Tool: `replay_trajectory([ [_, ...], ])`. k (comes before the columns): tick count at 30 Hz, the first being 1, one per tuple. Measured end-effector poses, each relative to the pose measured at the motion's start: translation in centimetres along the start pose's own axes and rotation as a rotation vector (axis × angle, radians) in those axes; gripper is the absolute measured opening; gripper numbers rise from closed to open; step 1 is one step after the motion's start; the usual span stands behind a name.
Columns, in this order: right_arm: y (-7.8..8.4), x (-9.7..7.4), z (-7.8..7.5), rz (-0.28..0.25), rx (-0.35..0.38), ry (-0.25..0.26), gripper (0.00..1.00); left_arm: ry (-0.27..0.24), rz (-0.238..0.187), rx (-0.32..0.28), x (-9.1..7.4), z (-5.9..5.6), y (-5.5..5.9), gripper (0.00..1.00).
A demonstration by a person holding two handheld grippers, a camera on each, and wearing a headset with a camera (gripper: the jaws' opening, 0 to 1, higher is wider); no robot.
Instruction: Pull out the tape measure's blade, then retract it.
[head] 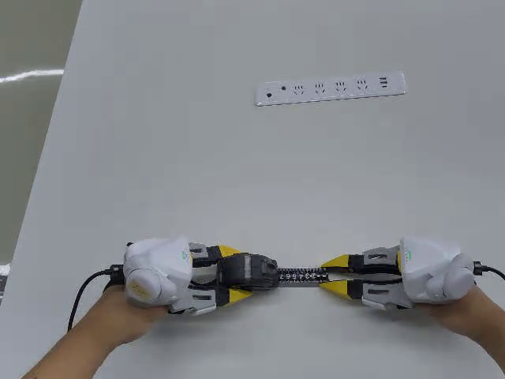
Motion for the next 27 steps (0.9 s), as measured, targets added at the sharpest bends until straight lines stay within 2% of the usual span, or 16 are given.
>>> replay_trajectory([
  [16, 0.6, -2.0, -0.2, -0.009, 0.019, 0.020, 0.10, -0.002, 0.001, -0.003, 0.0, 0.0, 0.0, 0.31],
  [27, 1.4, -4.0, -0.4, -0.006, 0.044, 0.042, 0.10, -0.002, 0.000, -0.009, 0.1, 0.0, 0.1, 0.31],
])
Point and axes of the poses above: the centre of the closed fingertips' face, and the gripper's own axes: x roughly forward along the fingers, z roughly to its left, y roughly out of its underside, the point moved 8 cm from there along -x, roughly backward along the fingers, and after that the axes turned 1 degree about -z, right-handed, at the moved point
